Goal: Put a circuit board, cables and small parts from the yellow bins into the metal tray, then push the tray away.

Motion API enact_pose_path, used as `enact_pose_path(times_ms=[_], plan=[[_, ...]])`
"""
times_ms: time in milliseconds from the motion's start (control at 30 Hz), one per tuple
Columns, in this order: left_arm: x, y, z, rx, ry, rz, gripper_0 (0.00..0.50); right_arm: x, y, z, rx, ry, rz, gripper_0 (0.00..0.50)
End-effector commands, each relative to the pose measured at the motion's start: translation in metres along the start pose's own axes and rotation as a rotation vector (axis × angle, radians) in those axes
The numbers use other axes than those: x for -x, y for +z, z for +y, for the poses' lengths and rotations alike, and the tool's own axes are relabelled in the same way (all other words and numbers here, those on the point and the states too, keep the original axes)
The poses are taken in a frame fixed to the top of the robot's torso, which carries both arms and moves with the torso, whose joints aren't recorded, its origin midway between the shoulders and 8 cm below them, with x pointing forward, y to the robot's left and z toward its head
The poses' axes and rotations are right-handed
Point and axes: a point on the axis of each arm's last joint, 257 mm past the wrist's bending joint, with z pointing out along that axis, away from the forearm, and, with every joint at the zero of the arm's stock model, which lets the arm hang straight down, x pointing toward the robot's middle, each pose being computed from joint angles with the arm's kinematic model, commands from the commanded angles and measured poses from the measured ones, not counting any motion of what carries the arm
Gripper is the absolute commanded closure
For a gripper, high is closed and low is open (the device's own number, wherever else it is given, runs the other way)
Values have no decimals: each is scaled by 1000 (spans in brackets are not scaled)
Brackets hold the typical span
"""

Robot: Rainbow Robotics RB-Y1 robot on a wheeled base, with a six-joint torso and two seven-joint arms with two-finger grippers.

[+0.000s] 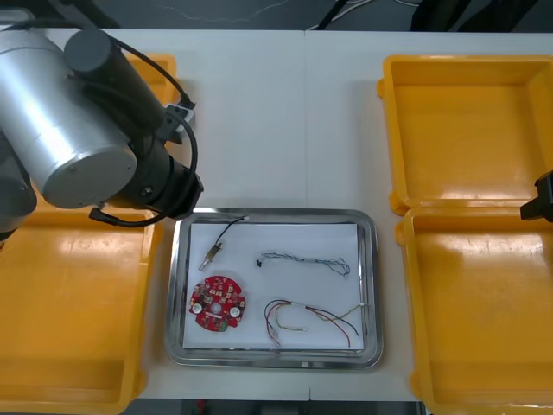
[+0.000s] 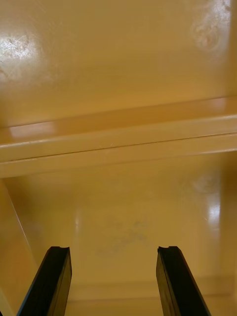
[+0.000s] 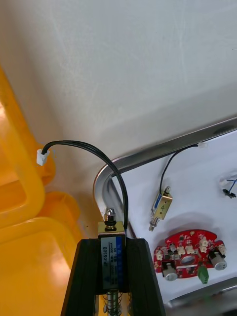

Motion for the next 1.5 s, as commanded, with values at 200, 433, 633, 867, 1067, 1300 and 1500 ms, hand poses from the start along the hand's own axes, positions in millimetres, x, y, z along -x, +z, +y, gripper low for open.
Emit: enact_pose_path(times_ms=[200,433,633,867,1067,1300,1500], plan=[[-4,12,-44,-46,-59,-40,500,5,-16,-12,-32,-22,-35,0],[-9,23,-58,-63,-53,-60,500,6,-16,-12,-31,-24,-36,0],[-12,34,-69,-86,-53,-89,500,5,-15,-12,-30,-24,-34,0],[-21,41,-74,-91,-53,-119,500,6,-17,-11,-30,-26,-39,0],[-30,46,-73,-81,-48,-127,500,6,-17,-11,-30,-24,-39,0],[-32,51,-80,-85,-49,-146,500,6,-17,-11,-30,-26,-39,0],[-30,51,-91,-100,-60,-157,500,7,-17,-12,-33,-25,-40,0]])
